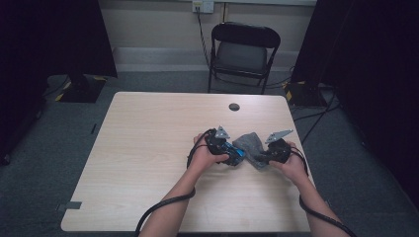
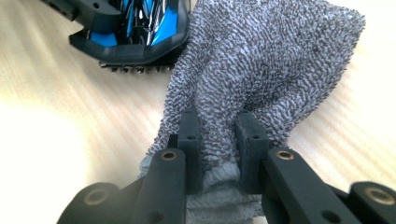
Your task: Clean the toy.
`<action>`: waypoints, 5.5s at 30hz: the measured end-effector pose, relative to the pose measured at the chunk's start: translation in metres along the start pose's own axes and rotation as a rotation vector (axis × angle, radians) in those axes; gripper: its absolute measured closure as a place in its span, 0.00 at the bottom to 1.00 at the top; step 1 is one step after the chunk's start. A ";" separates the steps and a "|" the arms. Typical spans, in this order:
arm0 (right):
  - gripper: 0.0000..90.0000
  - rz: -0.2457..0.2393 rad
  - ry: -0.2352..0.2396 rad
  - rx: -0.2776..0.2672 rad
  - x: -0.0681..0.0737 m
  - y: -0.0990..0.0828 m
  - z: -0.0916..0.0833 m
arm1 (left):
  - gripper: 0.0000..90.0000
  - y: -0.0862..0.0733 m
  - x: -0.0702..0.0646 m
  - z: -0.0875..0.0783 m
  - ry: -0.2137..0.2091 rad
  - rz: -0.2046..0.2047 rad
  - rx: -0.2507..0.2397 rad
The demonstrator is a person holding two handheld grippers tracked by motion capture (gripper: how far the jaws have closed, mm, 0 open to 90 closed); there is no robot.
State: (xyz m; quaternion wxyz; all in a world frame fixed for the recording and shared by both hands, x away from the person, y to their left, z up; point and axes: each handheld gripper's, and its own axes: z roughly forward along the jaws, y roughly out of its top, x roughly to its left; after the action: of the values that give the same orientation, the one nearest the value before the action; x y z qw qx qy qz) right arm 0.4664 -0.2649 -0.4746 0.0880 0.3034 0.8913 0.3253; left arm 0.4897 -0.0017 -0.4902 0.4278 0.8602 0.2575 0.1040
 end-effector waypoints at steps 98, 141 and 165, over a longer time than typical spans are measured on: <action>0.78 0.042 -0.109 -0.010 0.000 0.074 0.066 | 0.03 -0.001 -0.001 0.001 -0.001 0.000 -0.018; 0.82 0.032 0.000 0.000 -0.016 0.044 0.040 | 0.03 -0.002 -0.001 0.001 -0.002 0.000 -0.023; 0.82 0.019 -0.031 -0.021 -0.004 0.019 0.021 | 0.03 -0.001 -0.001 0.001 -0.002 -0.001 -0.014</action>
State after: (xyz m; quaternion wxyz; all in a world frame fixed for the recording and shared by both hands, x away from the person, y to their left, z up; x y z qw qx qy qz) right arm 0.4864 -0.2448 -0.4789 0.1020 0.3161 0.8834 0.3306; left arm 0.4892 -0.0028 -0.4915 0.4342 0.8571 0.2567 0.1049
